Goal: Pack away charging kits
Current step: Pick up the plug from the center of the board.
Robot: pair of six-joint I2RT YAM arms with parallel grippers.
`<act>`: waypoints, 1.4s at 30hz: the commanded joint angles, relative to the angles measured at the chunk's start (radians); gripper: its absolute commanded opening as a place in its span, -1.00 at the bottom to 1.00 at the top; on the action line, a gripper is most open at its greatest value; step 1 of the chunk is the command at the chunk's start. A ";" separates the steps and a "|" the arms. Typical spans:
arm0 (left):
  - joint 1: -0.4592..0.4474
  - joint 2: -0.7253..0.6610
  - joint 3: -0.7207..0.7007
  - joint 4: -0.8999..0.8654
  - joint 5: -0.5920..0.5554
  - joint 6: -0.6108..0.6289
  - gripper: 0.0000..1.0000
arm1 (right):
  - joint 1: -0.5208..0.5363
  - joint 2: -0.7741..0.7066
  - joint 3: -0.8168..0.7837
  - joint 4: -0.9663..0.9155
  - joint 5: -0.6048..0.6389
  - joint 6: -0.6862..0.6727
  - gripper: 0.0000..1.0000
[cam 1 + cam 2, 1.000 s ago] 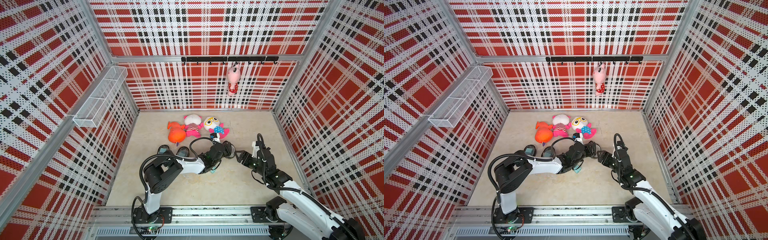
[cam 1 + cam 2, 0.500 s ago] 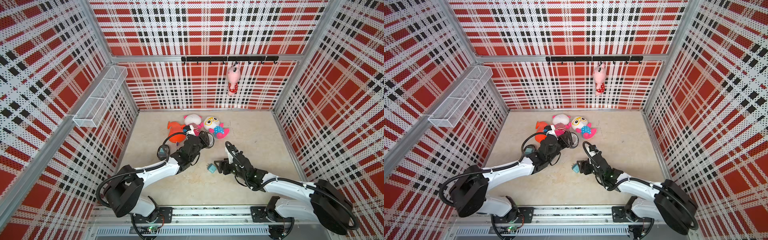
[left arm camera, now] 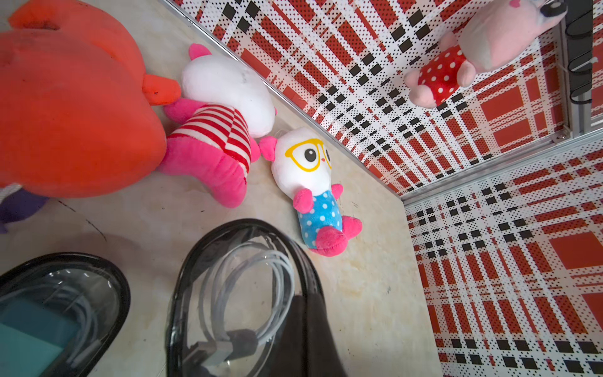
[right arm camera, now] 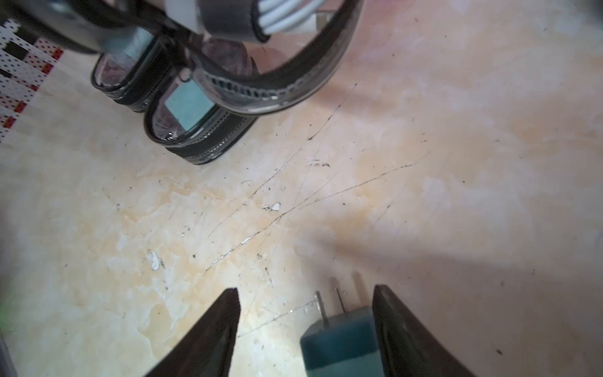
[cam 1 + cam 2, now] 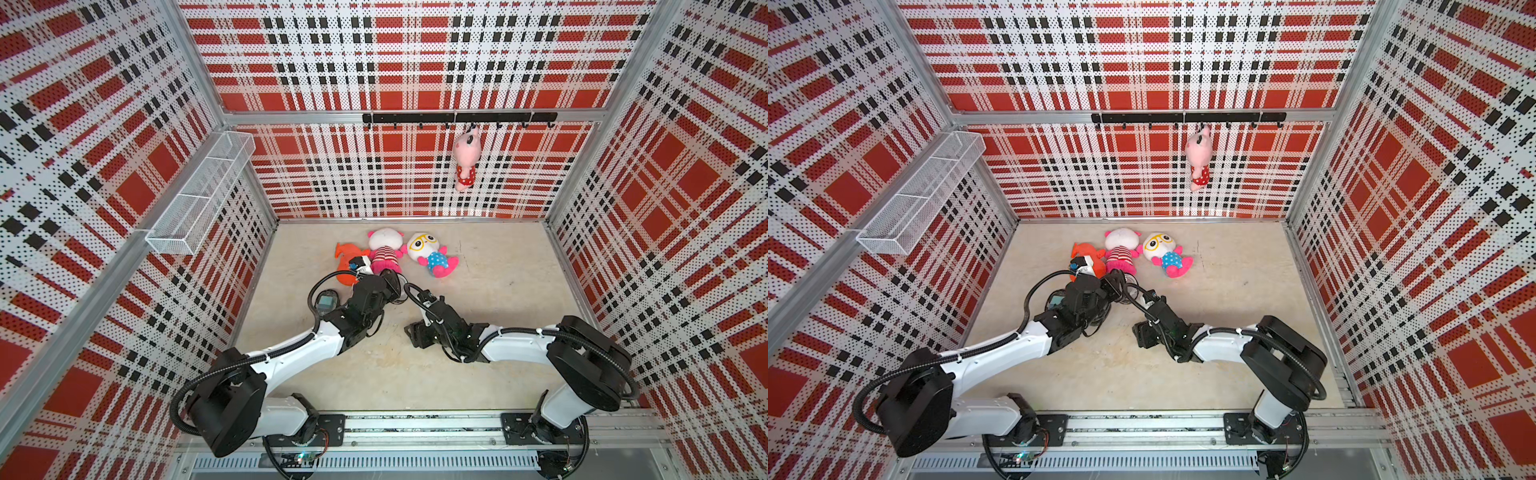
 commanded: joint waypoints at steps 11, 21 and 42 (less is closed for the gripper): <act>0.024 -0.040 -0.046 -0.013 0.022 -0.004 -1.00 | 0.094 0.078 0.073 -0.201 0.157 0.125 0.21; 0.025 -0.028 -0.048 0.002 0.052 -0.011 -1.00 | 0.130 0.066 0.065 -0.266 0.247 0.195 -0.01; -0.324 0.310 0.181 0.109 0.065 -0.059 -1.00 | -0.156 -0.634 -0.212 -0.253 0.152 0.325 -0.82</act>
